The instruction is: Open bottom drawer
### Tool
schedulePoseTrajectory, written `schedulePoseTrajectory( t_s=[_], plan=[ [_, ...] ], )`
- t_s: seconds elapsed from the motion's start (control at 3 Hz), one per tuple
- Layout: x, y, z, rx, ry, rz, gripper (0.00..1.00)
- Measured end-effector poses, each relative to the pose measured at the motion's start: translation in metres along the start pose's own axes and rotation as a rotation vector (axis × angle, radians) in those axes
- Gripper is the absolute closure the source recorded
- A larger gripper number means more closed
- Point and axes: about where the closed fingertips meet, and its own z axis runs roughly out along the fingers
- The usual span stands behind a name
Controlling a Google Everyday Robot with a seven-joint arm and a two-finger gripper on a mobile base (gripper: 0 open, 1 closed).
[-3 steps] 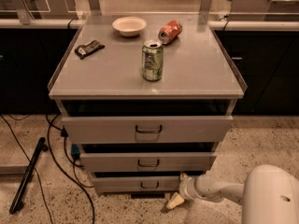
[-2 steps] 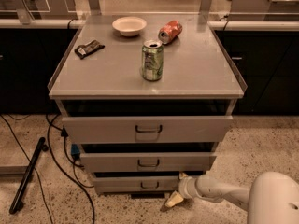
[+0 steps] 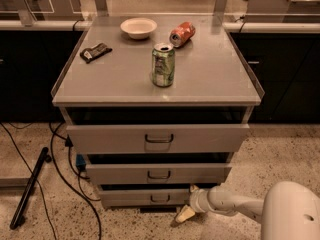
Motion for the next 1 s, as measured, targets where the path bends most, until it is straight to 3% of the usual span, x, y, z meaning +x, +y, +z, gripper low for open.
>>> schedulePoseTrajectory(
  t_s=[1.0],
  plan=[
    [0.0115,0.0056,0.0031,-0.094,0.061,0.074,0.0]
  ],
)
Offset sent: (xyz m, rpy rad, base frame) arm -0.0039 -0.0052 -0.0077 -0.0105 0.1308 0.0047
